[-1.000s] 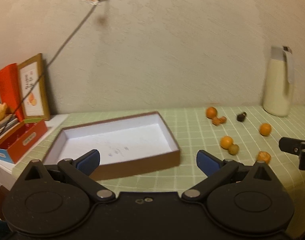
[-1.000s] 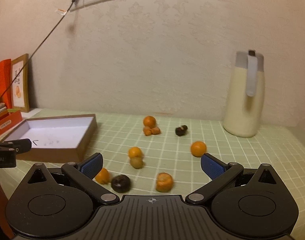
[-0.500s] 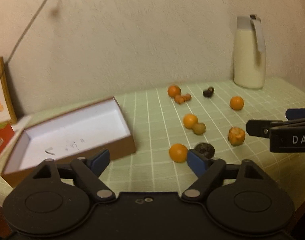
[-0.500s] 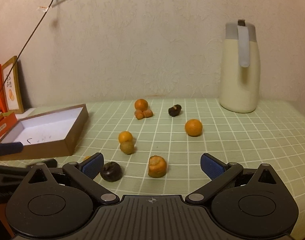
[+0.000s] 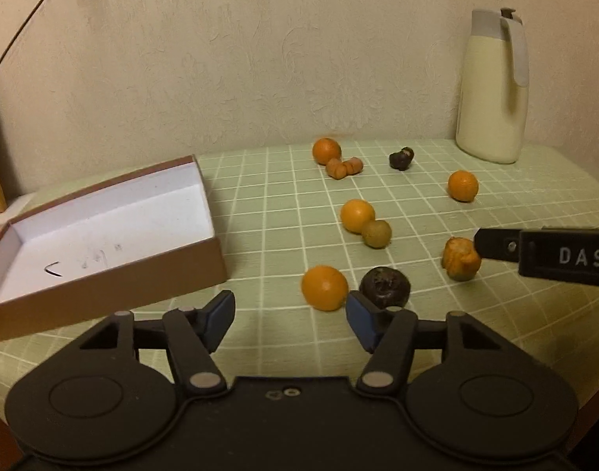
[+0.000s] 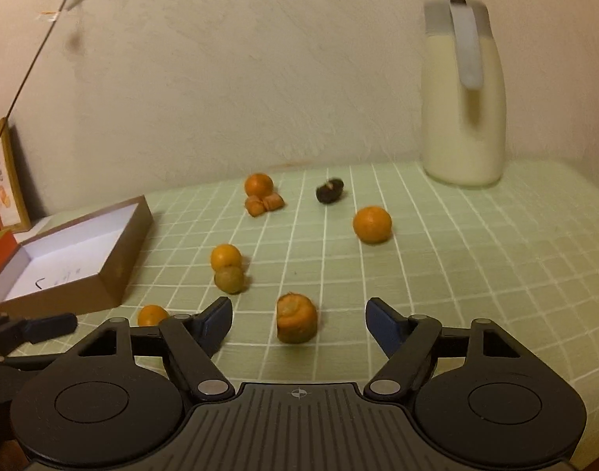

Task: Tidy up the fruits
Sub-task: 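Grasp the wrinkled orange fruit with the right tool while the left tool grasps an orange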

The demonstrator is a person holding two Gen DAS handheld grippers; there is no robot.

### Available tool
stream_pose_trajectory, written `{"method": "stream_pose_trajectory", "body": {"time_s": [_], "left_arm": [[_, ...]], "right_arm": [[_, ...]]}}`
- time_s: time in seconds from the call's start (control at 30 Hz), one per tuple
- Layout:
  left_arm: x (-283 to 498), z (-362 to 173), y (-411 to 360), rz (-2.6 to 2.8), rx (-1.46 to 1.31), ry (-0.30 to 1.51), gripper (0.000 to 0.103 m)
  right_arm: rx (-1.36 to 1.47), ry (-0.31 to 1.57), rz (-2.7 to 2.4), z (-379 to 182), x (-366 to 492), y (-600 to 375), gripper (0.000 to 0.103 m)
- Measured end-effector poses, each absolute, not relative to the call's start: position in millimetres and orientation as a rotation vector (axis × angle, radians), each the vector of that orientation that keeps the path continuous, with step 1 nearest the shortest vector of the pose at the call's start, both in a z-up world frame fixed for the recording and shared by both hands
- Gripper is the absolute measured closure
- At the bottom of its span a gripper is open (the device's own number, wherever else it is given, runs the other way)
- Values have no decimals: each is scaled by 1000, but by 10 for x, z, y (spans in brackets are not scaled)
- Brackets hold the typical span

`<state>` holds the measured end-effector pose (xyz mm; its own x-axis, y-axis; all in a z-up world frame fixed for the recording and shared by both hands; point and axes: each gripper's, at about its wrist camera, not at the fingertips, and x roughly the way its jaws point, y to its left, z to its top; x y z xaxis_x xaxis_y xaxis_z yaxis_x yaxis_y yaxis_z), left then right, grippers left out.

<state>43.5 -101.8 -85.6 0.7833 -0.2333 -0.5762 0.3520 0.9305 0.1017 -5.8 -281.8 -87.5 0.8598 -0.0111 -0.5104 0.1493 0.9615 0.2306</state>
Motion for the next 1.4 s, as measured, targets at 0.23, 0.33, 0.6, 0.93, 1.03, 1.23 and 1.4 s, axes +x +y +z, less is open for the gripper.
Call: {"method": "stream_pose_trajectory", "body": {"time_s": [0.23,0.33,0.6,0.93,1.03,1.23,1.4], "left_arm": [[489,-924,-1116,-324,217,596,53],[525,-943,-1142,-328,203,603,57],[612,-1013,-1205,-334,191,610,63],[671,-1080,-1294,-352,185,610,65],[692,-1111,-1312,-354,182,617,65],[722,-1147,-1355,-352,185,612,66],[708,-1159,-1353,-359,177,601,75]], "right_arm": [[269,540,-95,-906,8,-2852,43],[279,546,-96,-923,53,-2879,44],[282,555,-101,-963,133,-2904,46],[288,576,-100,-1035,236,-2906,50],[289,583,-103,-1062,272,-2922,55],[303,602,-105,-1122,342,-2960,56],[305,613,-98,-1167,390,-2955,56]]}}
